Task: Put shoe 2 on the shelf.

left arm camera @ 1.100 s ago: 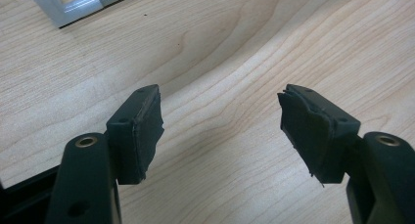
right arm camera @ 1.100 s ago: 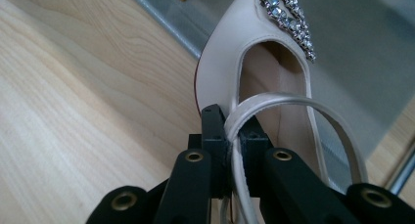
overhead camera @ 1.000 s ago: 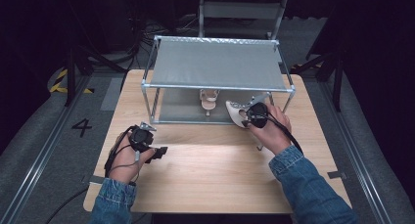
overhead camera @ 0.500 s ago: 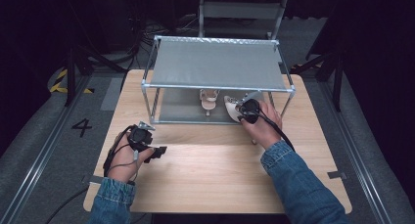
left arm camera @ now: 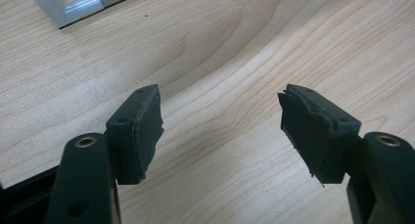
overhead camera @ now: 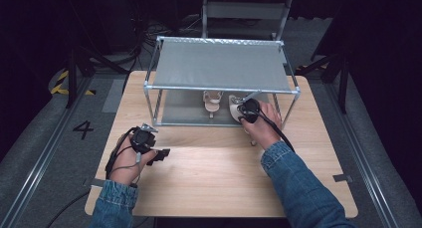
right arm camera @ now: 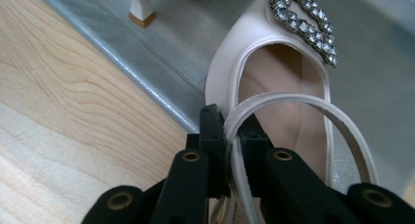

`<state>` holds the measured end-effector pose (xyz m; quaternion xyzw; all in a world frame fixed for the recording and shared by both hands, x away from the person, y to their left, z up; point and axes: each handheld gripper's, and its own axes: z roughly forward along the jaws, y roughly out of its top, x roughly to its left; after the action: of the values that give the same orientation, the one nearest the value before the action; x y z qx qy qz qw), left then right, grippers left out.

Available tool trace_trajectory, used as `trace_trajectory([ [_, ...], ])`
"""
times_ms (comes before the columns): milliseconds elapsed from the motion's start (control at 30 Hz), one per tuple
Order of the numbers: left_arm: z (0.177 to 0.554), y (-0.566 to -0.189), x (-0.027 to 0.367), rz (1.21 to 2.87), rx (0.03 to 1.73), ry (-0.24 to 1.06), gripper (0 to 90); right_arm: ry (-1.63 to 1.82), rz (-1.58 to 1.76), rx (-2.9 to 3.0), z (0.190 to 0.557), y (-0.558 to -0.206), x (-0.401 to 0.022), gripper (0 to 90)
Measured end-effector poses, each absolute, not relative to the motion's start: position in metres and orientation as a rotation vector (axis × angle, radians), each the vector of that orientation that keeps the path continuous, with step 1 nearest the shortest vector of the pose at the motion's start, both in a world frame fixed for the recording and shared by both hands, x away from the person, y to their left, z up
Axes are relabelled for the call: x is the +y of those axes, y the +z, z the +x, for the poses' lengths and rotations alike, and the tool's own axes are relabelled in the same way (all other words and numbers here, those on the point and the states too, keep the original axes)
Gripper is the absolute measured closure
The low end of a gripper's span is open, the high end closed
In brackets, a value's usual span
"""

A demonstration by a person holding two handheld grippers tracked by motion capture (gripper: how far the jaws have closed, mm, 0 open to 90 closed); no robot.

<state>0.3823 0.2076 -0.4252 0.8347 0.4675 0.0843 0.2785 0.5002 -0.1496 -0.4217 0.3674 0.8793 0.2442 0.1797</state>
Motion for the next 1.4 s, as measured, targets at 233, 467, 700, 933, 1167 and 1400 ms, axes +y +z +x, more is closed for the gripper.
trace_trajectory([
  [233,0.386,-0.425,0.203,2.244,1.233,0.215,32.2,0.776,1.033,2.454,0.492,-0.413,-0.152,56.4],
  [467,0.391,-0.423,0.201,2.246,1.217,0.204,32.1,0.845,1.047,2.421,0.477,-0.400,-0.164,48.2],
  [700,0.402,-0.423,0.194,2.260,1.198,0.205,32.1,0.929,1.101,2.379,0.454,-0.381,-0.188,46.5],
  [933,0.405,-0.421,0.191,2.265,1.199,0.209,32.0,0.945,1.146,2.388,0.430,-0.375,-0.216,47.2],
  [1167,0.405,-0.424,0.193,2.271,1.210,0.208,32.0,0.954,1.204,2.411,0.402,-0.380,-0.239,51.3],
  [1400,0.402,-0.423,0.195,2.273,1.210,0.206,31.9,0.961,1.278,2.471,0.388,-0.391,-0.245,57.8],
])
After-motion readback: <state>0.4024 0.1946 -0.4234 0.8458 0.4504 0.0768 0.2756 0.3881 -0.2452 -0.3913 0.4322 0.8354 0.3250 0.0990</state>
